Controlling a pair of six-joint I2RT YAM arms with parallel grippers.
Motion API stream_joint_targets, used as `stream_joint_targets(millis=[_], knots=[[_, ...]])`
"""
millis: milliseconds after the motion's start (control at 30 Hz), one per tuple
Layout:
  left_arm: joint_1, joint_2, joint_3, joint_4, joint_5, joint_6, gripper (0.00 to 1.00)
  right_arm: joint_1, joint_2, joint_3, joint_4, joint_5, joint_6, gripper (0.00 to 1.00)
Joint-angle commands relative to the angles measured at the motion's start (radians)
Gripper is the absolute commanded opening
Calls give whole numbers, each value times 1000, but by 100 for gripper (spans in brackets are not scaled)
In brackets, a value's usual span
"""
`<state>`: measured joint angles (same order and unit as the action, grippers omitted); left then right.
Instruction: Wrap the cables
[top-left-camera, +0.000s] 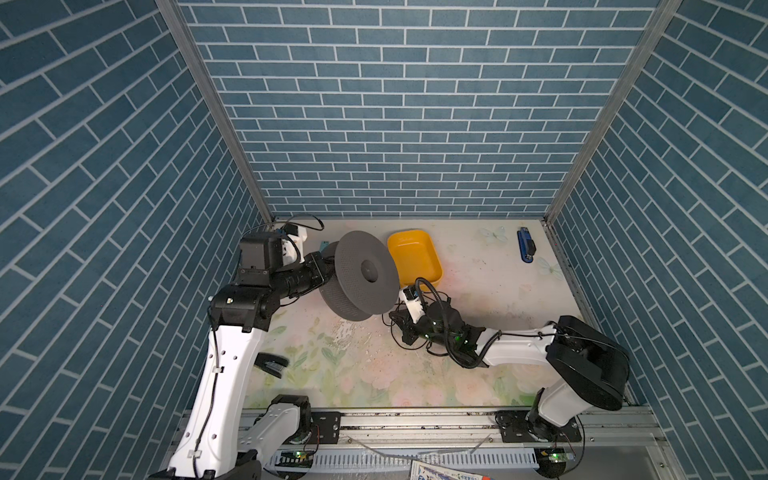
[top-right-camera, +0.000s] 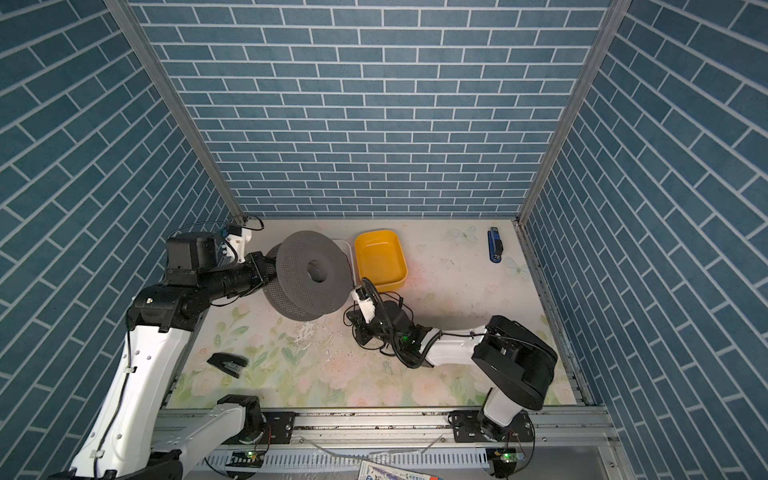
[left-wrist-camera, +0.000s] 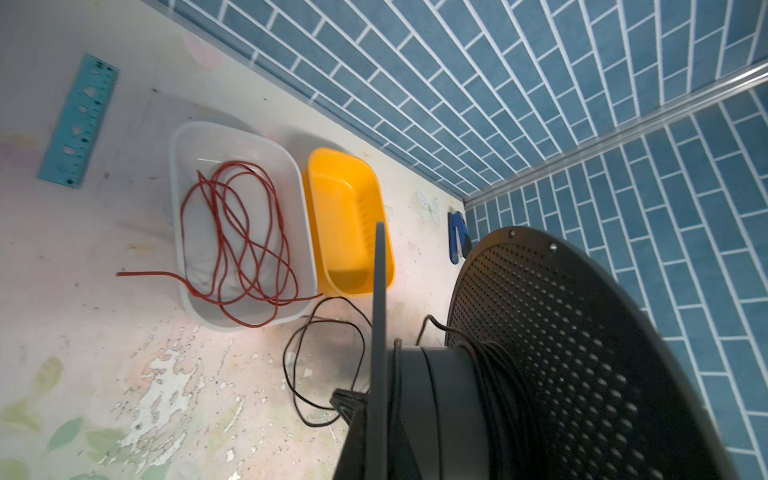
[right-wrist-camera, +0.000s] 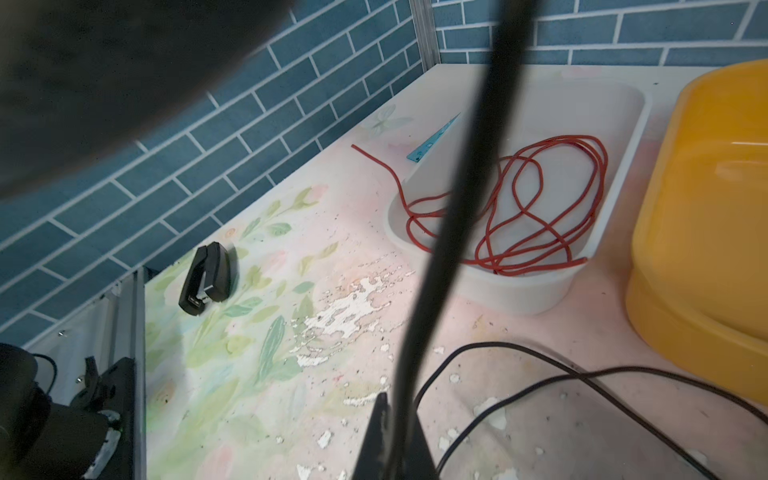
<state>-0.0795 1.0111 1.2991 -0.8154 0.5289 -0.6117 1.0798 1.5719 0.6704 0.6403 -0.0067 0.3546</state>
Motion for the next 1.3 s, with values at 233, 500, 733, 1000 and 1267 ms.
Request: stream_joint_targets(millis=[233, 500, 733, 1000, 1267], knots=[[-159, -18, -80, 102, -378, 7, 0, 245, -21, 95, -369, 428, -152, 0], [-419, 37, -85, 50, -756, 33, 0, 405, -21, 260, -607, 621, -223, 0], [-585, 114, -65, -37, -993, 27, 0, 458, -70, 345, -760, 726, -214, 0], [-709, 211, 20, -201, -1098, 27, 0, 456, -137, 431, -978, 886, -100, 0], [-762, 247, 22, -240, -1050, 18, 0, 444, -166, 442, -889, 946, -131, 0]])
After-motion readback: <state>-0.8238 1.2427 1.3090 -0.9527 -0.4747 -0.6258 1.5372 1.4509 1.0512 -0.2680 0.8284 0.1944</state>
